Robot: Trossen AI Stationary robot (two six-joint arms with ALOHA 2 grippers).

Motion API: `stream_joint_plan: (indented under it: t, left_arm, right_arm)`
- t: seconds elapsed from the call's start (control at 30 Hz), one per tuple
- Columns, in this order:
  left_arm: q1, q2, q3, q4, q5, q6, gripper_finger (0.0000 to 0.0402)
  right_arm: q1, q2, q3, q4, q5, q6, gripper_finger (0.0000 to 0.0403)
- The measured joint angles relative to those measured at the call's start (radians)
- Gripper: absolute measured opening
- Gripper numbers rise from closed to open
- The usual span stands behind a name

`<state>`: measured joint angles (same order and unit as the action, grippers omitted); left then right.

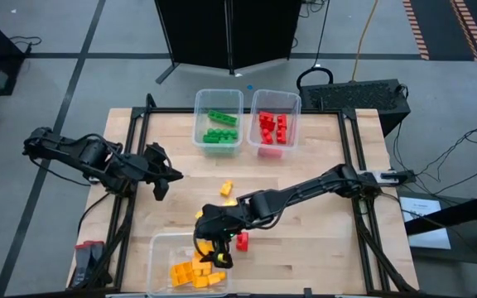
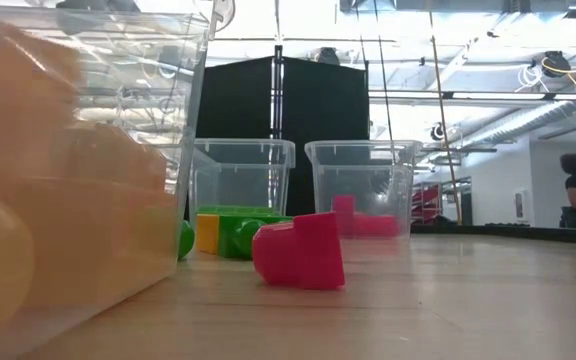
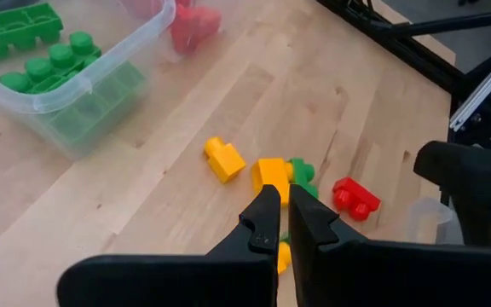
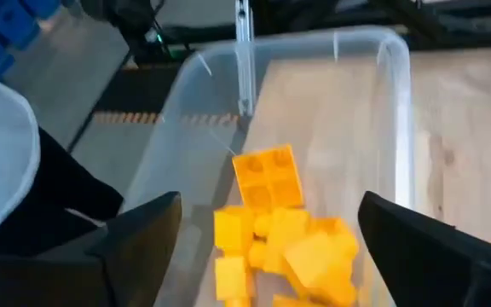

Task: Sort blocks
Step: Put the yellow game piece into the bottom transparent bin

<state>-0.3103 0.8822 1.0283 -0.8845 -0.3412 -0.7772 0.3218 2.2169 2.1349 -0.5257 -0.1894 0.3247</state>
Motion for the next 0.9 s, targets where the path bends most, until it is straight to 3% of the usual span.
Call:
stream_joint_plan:
  t: [0.27, 0.47, 0.9]
  left_arm:
    - [0.000, 0.000, 0.000, -0.030, 0.000, 0.000, 0.0000]
    - [0.000, 0.000, 0.000, -0.048, -0.002, 0.000, 0.0000]
    - [0.000, 0.000, 0.000, -0.052, -0.039, 0.000, 0.0000]
  right_arm:
    - [-0.097, -0.116, 0.000, -0.331, 0.023, -0.155, 0.0316]
    - [-0.178, -0.141, 0.000, -0.642, 0.222, -0.409, 0.0313]
    - [-0.272, -0.006, 0.000, -0.602, 0.216, -0.899, 0.0313]
